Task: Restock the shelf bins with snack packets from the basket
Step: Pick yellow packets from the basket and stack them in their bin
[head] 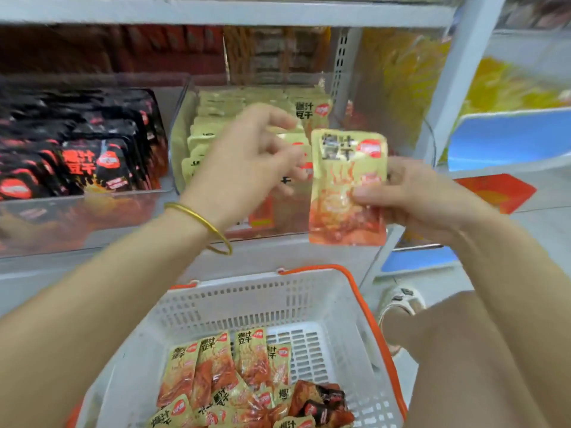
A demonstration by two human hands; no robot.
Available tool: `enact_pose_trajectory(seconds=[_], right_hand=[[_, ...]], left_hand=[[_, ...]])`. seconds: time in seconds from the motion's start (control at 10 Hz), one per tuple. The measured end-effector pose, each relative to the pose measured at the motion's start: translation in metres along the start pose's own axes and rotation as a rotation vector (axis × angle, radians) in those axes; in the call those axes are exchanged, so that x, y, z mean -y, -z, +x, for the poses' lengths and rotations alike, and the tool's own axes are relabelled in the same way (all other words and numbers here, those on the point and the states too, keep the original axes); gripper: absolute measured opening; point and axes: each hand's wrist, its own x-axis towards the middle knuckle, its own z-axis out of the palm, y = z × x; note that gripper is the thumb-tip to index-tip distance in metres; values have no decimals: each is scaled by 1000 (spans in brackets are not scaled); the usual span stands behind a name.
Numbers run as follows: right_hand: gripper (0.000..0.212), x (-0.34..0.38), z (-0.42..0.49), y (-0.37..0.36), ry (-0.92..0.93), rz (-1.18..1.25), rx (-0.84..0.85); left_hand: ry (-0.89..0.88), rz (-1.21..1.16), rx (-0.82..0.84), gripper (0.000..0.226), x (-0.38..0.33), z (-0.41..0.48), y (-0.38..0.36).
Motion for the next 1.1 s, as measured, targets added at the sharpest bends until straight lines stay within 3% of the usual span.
enact_pose_trajectory(seconds=[0.1, 0.2, 0.3, 0.4, 0.5, 0.6, 0.8, 0.9, 1.0, 1.1], right_hand=[[22, 28, 26, 30, 123, 42, -274], [19, 37, 81, 39, 113, -203, -438], [37, 21, 150, 41, -71, -467, -468], [56, -5, 190, 43, -139, -519, -416], [61, -20, 209, 47, -165, -642, -450], [53, -19, 226, 45, -164, -728, -503], [26, -18, 237, 33, -113, -681, -485], [27, -3, 215, 33, -169, -787, -430], [33, 29, 174, 28, -70, -823, -451], [28, 55, 97, 12, 102, -685, -426]], left_hand=[[-175, 295, -115, 21, -12, 34, 5], [-141, 805, 70, 41, 0, 58, 3], [-55, 1083, 264, 51, 16, 68, -4], [1, 1148, 323, 56, 25, 69, -5], [11, 1135, 321, 52, 27, 70, -5], [2, 1129, 323, 53, 29, 71, -4], [-10, 1118, 316, 53, 33, 73, -3], [-27, 1086, 279, 53, 32, 72, -3], [-163, 976, 137, 57, 26, 59, 0], [-460, 783, -28, 46, 17, 20, 11]])
